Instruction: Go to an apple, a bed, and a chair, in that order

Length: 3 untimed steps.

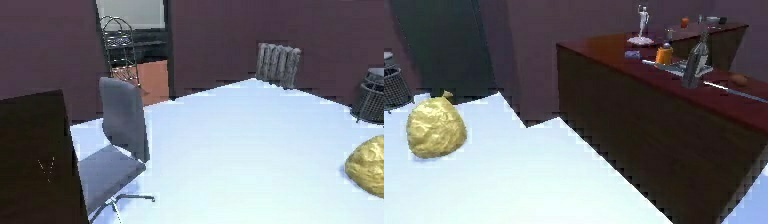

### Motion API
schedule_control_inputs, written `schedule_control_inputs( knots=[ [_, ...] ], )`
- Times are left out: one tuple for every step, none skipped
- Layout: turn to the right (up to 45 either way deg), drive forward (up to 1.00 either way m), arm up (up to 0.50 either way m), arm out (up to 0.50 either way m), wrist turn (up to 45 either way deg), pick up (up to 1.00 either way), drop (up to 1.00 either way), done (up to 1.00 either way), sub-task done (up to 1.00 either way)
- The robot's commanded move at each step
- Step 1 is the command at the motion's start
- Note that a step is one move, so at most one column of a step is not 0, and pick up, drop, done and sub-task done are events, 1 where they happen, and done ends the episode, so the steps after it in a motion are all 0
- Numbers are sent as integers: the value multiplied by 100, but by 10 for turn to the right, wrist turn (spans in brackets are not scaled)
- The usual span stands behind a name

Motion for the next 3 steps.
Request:
schedule_control_inputs(
  knots=[
    [450,0,0,0,0,0,0,0,0],
    [450,0,0,0,0,0,0,0,0],
    [450,0,0,0,0,0,0,0,0]
  ],
)
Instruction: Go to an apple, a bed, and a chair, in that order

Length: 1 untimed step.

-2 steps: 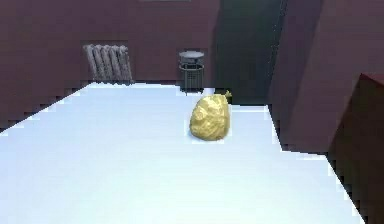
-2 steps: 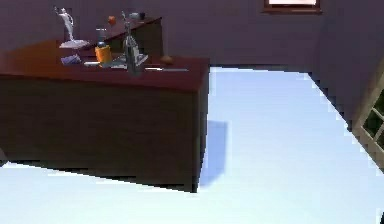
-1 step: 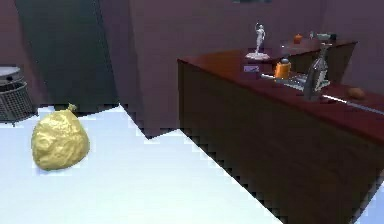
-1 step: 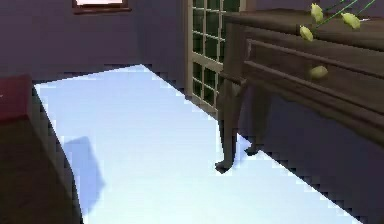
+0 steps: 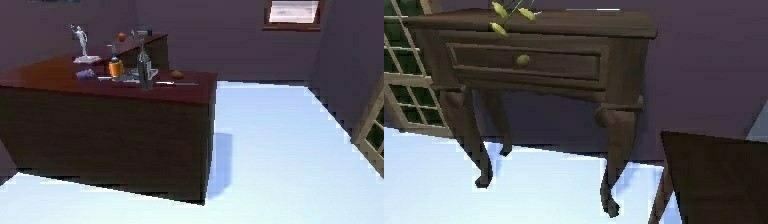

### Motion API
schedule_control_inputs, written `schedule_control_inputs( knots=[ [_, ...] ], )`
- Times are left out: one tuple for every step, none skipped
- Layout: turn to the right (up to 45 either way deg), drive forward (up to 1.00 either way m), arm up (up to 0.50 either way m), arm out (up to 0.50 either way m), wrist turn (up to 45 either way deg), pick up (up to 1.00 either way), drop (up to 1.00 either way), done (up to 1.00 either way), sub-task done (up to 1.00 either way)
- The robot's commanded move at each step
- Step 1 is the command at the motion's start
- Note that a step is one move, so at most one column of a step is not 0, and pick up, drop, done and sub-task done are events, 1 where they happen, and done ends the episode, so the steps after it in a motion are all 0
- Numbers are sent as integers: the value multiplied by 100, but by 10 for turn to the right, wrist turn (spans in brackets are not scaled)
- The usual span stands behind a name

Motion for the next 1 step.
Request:
schedule_control_inputs(
  knots=[
    [90,0,0,0,0,0,0,0,0]
  ],
)
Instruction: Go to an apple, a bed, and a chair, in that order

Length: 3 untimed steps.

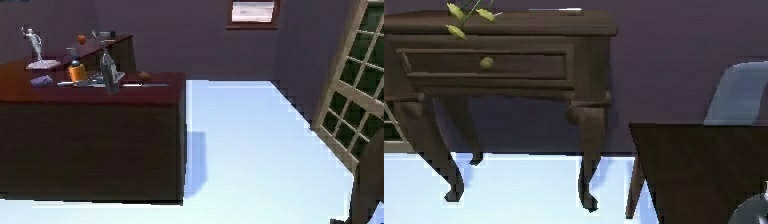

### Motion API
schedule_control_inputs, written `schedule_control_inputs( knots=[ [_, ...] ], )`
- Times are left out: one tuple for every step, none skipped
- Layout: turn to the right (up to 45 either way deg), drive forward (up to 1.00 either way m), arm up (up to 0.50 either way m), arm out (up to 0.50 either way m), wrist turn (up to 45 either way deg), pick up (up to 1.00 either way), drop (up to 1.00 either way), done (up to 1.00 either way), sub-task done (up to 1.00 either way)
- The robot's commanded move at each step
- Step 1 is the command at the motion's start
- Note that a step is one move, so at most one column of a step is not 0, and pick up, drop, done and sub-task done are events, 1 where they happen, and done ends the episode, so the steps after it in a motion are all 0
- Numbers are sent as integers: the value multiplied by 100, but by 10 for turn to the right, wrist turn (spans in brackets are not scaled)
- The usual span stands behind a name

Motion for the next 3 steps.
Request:
schedule_control_inputs(
  knots=[
    [0,15,0,0,0,0,0,0,0],
    [-450,0,0,0,0,0,0,0,0],
    [-360,0,0,0,0,0,0,0,0]
  ],
)
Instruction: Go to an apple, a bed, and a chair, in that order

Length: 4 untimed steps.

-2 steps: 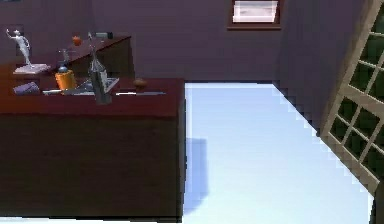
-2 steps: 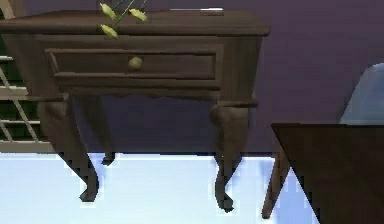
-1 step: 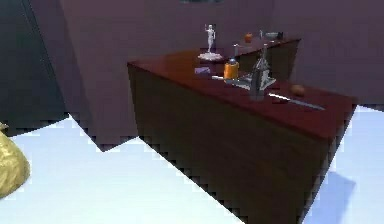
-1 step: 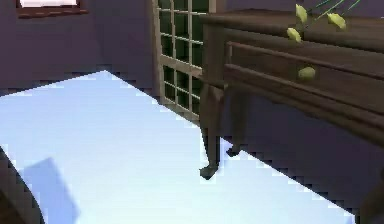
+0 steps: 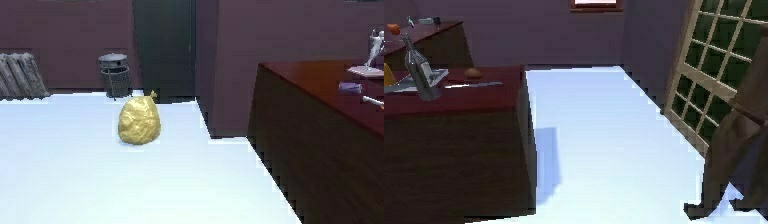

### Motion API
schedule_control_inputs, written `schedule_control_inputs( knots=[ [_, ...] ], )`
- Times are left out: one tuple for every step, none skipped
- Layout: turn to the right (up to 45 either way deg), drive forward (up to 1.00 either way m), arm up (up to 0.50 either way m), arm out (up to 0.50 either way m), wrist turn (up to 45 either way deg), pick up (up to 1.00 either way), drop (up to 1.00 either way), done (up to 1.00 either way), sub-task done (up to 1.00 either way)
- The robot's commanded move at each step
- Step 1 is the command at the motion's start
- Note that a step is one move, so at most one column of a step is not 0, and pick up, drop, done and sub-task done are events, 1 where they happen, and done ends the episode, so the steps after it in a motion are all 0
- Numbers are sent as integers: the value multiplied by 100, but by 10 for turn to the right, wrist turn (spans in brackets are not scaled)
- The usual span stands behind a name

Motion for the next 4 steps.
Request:
schedule_control_inputs(
  knots=[
    [0,25,0,0,0,0,0,0,0],
    [-450,0,0,0,0,0,0,0,0],
    [-180,0,0,0,0,0,0,0,0],
    [0,100,0,0,0,0,0,0,0]
  ],
)
